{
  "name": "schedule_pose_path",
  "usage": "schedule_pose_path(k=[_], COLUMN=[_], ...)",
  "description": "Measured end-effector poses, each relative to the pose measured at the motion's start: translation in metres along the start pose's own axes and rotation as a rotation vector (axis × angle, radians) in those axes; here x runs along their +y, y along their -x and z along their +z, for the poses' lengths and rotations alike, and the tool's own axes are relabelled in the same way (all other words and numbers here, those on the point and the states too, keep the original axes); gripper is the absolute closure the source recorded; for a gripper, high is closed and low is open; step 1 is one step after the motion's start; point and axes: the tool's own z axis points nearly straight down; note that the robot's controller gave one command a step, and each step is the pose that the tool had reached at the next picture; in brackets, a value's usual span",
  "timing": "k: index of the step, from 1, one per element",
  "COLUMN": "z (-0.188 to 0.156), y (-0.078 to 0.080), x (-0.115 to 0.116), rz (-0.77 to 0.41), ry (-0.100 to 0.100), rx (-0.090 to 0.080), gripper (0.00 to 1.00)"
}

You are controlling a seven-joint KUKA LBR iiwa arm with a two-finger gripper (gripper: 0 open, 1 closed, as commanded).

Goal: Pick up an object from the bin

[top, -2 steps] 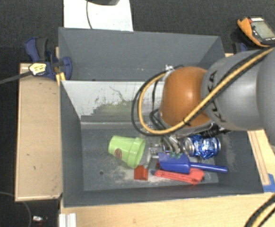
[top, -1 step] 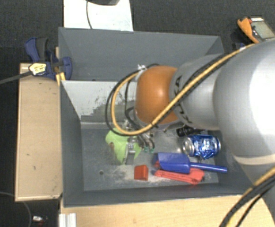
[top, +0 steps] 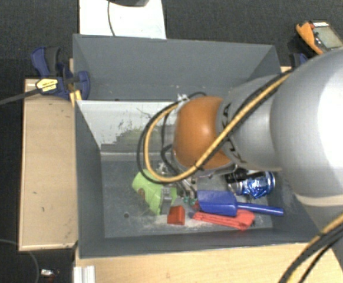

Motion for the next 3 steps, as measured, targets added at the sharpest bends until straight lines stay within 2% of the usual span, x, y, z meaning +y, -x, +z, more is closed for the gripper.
schedule_pose_path(k=[1, 2, 3], z=[0.000, -0.069, -0.144], y=[0.000, -0.003, -0.016], x=[0.000, 0.001, 0.033], rz=[0.000, 0.007, 0.071], ry=[0.000, -0.003, -0.005], rx=[0.000, 0.007, 0.011], gripper=[1.00, 1.00, 1.00])
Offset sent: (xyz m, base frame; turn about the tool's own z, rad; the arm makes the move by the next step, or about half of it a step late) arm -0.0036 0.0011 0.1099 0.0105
